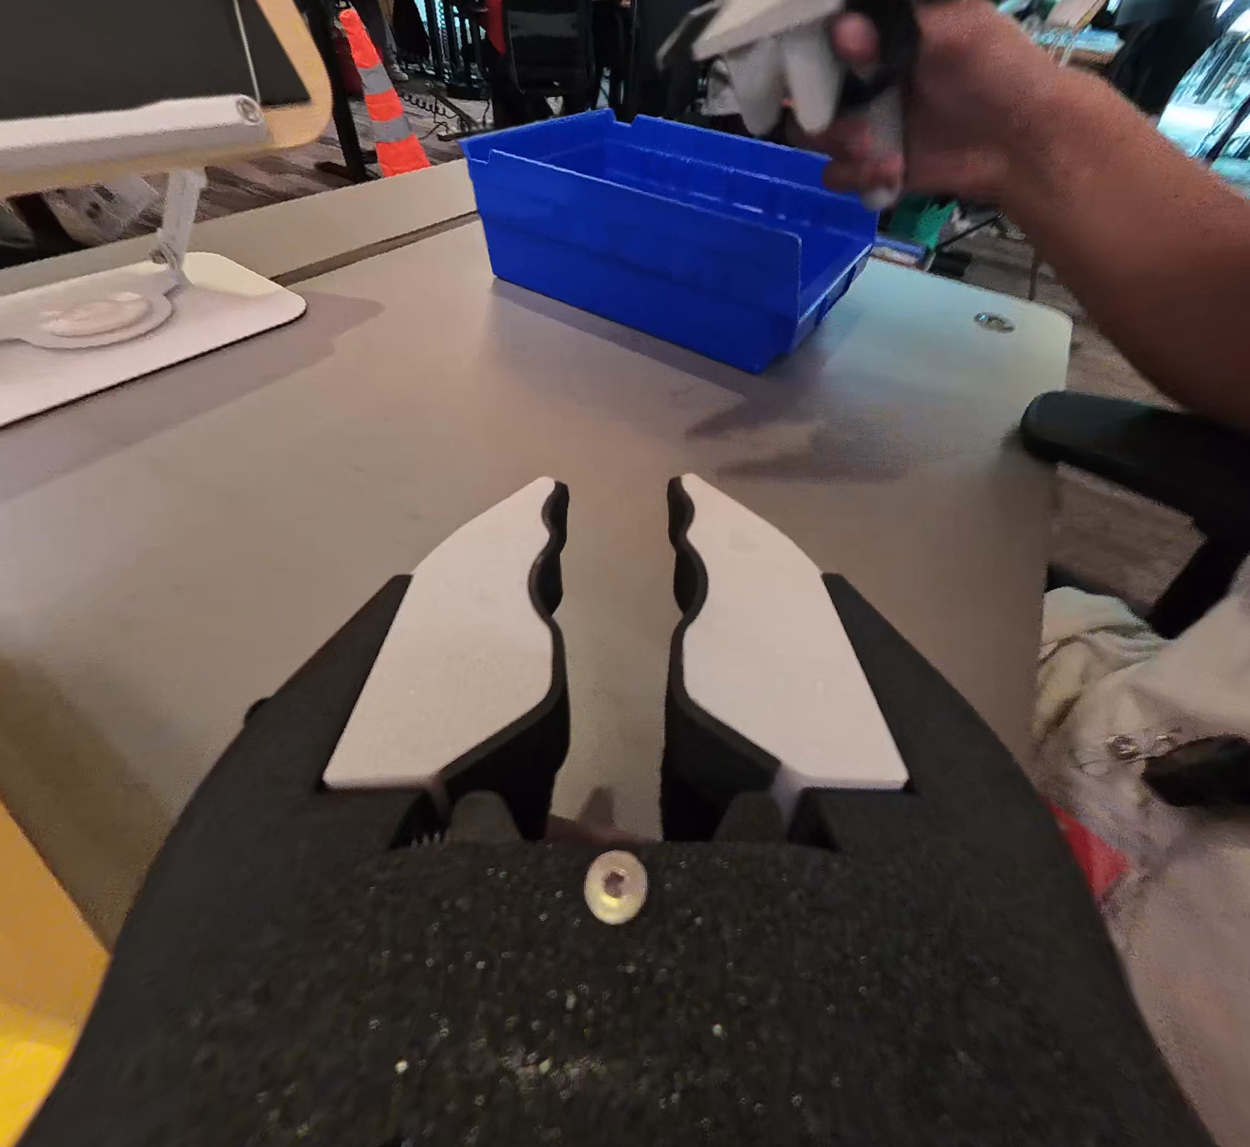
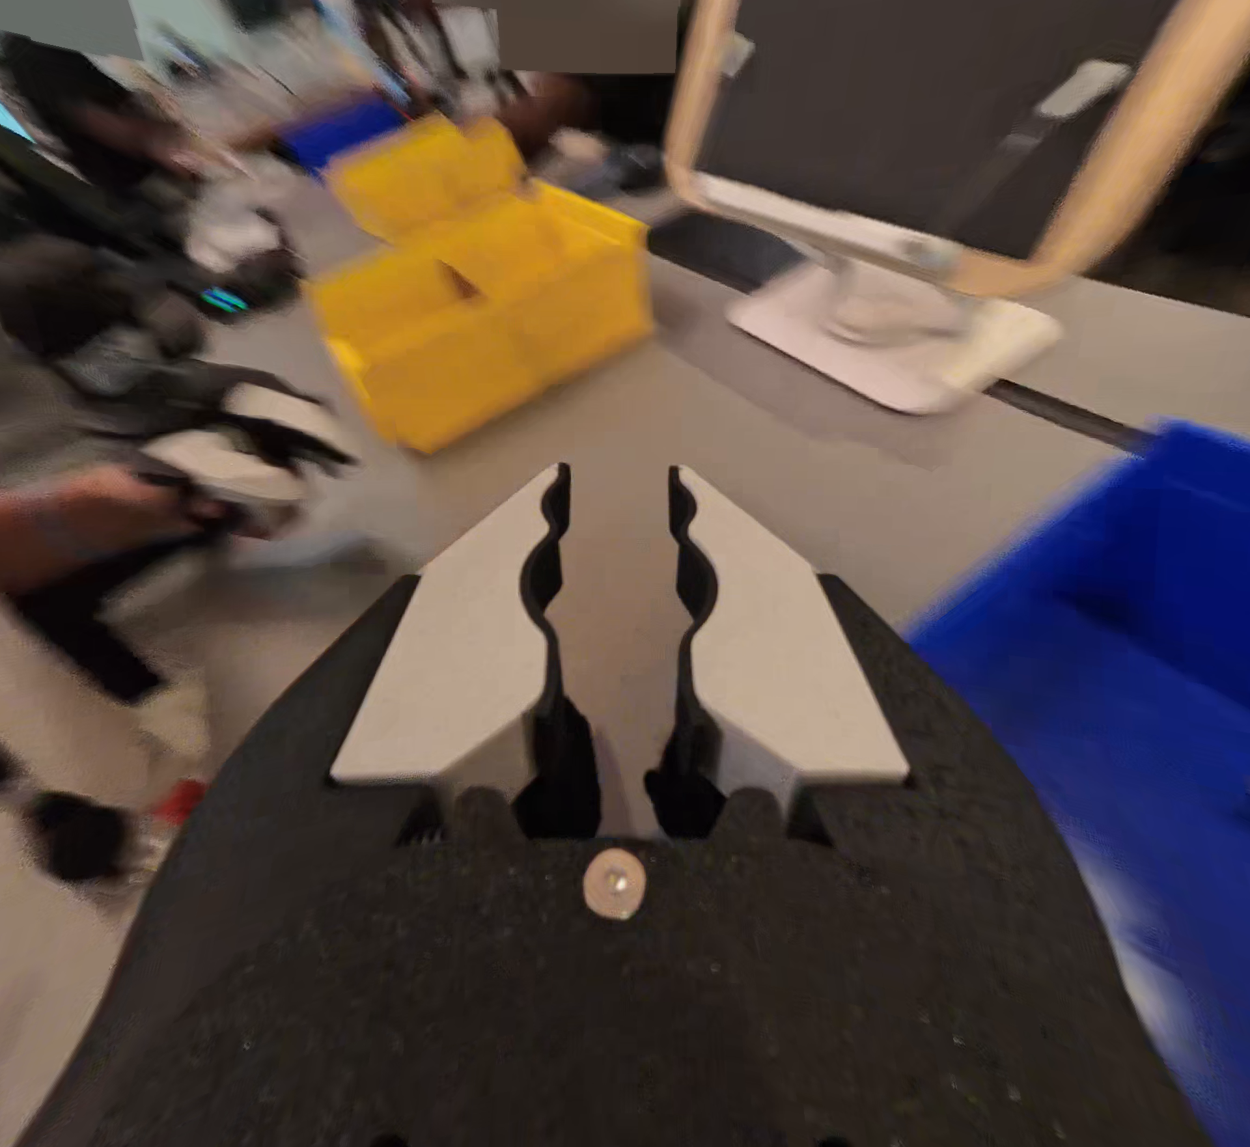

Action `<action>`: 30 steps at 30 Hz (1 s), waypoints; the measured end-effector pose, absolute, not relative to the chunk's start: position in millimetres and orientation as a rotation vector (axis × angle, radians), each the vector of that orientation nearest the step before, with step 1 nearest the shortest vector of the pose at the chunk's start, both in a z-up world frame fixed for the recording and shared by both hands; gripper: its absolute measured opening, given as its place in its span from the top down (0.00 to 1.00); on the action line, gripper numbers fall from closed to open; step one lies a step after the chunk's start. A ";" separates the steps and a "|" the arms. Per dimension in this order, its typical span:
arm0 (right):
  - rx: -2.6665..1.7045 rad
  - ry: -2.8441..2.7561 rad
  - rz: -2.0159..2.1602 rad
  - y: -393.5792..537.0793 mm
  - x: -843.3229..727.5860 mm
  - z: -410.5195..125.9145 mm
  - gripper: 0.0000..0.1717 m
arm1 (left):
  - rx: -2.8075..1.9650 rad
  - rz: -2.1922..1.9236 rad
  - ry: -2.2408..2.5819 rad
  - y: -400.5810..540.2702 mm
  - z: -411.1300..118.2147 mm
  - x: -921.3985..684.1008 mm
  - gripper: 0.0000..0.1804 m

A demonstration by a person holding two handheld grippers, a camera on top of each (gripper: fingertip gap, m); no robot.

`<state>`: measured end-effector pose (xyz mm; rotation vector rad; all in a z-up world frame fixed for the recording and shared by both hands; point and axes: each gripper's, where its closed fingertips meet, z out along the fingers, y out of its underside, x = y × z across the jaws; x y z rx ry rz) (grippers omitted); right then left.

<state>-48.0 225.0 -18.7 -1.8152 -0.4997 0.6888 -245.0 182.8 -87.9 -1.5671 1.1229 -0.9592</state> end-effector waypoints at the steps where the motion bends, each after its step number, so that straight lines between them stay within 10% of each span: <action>1: -1.746 -0.492 0.797 210.6 -74.8 -17.4 0.84 | -1.576 -0.990 1.109 183.3 -86.2 -245.2 0.84; 14: -1.866 -0.811 0.924 153.7 -200.3 -137.5 0.80 | -1.830 -0.658 0.968 258.7 -45.8 -348.1 0.84; 30: -1.777 -0.529 1.205 164.3 -183.3 -105.4 0.81 | -2.517 -0.140 1.040 397.9 -173.4 -437.9 0.79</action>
